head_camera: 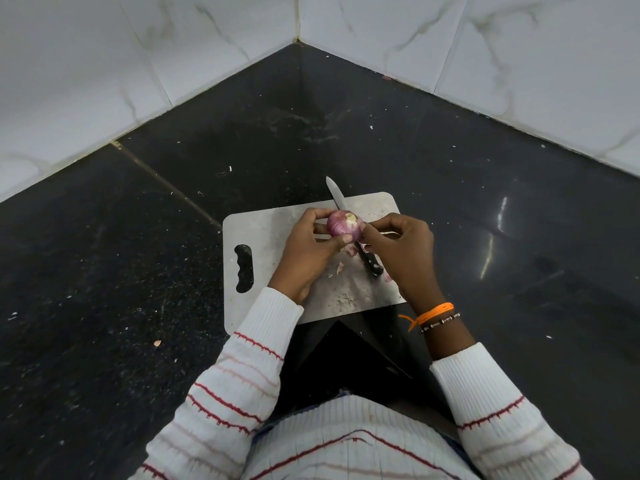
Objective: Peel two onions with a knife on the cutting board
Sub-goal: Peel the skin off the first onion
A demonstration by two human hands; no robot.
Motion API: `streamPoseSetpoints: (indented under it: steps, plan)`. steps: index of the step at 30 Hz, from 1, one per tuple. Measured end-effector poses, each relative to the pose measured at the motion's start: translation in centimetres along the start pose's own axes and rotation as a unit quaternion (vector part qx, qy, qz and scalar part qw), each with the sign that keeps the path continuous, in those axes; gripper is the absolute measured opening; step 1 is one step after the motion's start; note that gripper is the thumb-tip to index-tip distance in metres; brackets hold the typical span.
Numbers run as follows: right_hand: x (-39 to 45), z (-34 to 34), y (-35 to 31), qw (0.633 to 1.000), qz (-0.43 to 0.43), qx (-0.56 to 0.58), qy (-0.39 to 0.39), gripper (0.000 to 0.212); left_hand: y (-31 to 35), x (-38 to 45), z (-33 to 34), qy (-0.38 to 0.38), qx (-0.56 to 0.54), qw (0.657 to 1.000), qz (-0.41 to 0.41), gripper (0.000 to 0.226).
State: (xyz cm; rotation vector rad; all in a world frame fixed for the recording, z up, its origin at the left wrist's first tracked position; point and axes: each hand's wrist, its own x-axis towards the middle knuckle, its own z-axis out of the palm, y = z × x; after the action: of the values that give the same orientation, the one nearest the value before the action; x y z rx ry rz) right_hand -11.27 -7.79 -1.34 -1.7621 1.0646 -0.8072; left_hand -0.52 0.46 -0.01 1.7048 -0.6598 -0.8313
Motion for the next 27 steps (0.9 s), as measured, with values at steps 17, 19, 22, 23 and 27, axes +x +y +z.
streamPoseSetpoints:
  steps: [17, 19, 22, 23, 27]
  plan:
    - [0.2, 1.0, 0.6, 0.998, -0.055, -0.016, 0.037, 0.005, -0.5, 0.2, -0.1, -0.005, -0.016, 1.0, 0.009, 0.045]
    - [0.4, 0.9, 0.8, 0.999, -0.033, 0.012, 0.03, 0.006, -0.5, 0.2, -0.1, 0.004, -0.03, 1.0, 0.004, 0.046]
    - [0.4, 0.9, 0.9, 0.998, 0.0, 0.057, 0.024, 0.014, -0.4, 0.2, 0.0, 0.016, -0.047, 0.999, 0.003, 0.046]
    - [0.4, 0.9, 0.9, 0.998, 0.006, 0.063, 0.026, 0.016, -0.4, 0.1, 0.1, 0.017, -0.049, 0.999, 0.005, 0.046]
    - [0.3, 1.1, 0.6, 0.998, 0.009, 0.058, 0.017, 0.009, -0.5, 0.1, 0.3, 0.015, -0.042, 0.999, 0.008, 0.046]
